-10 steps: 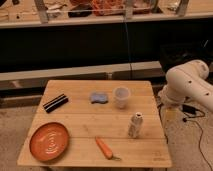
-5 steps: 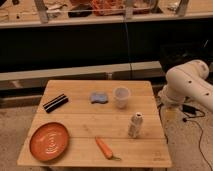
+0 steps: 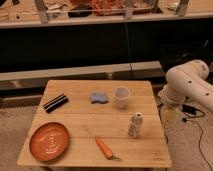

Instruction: Knock the bottle over

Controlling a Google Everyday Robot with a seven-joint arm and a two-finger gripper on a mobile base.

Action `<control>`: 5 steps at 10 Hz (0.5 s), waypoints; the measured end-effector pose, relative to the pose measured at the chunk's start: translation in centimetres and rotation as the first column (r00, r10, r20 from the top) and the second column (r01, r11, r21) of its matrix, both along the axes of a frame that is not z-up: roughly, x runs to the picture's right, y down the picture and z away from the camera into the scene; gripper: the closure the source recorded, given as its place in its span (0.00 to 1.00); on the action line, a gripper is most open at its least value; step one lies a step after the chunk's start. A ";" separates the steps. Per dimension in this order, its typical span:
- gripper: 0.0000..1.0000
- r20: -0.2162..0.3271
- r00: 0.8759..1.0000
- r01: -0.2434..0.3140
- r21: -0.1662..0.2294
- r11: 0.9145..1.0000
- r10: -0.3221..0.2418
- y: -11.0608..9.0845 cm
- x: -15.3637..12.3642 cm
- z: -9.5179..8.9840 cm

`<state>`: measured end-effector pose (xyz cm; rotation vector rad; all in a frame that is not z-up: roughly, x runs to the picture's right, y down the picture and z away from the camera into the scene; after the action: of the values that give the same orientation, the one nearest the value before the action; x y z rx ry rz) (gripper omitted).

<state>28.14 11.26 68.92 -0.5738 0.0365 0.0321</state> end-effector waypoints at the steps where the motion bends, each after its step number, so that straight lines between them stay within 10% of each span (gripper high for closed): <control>1: 0.20 0.007 1.000 0.008 -0.003 1.000 -0.008 0.7 -0.2 0.5; 5: 0.20 0.025 0.999 0.032 -0.013 0.999 -0.031 2.2 -1.1 1.7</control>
<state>27.07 13.46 70.64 -0.5872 0.0219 -0.0060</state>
